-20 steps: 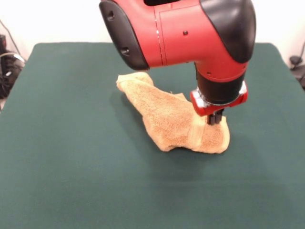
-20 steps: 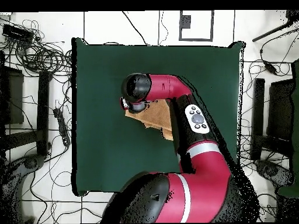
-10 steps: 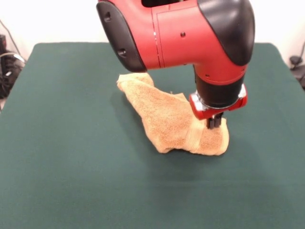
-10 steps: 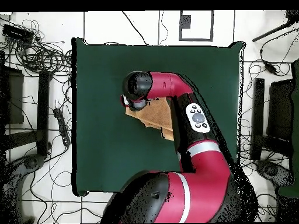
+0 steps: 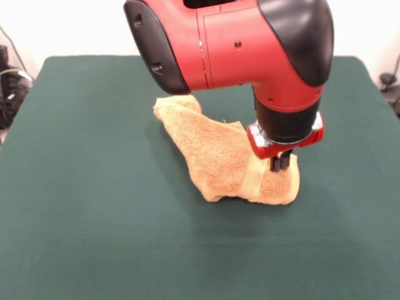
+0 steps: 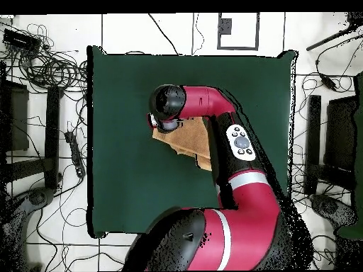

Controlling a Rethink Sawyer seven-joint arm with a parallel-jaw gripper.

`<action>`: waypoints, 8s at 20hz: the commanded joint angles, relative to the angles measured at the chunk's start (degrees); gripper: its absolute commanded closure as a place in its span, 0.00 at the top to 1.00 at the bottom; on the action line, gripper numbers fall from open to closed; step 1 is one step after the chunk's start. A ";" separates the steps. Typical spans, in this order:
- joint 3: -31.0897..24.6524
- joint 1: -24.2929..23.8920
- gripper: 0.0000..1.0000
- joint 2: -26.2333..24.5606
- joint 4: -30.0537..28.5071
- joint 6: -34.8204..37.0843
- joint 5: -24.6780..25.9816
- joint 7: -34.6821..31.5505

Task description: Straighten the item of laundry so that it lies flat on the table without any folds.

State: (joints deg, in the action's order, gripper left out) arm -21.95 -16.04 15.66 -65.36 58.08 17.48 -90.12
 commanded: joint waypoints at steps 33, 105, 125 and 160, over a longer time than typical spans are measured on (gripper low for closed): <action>-1.02 4.22 0.00 4.99 -1.70 10.05 -8.02 -7.34; 0.51 6.18 0.00 -12.21 8.14 -1.75 -4.01 -6.22; 3.08 7.30 1.00 -10.03 4.36 -3.83 -4.23 -7.43; 7.65 9.58 1.00 -5.37 9.16 11.85 -3.49 0.27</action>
State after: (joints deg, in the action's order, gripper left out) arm -14.23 -7.65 9.83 -54.19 62.67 12.79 -90.12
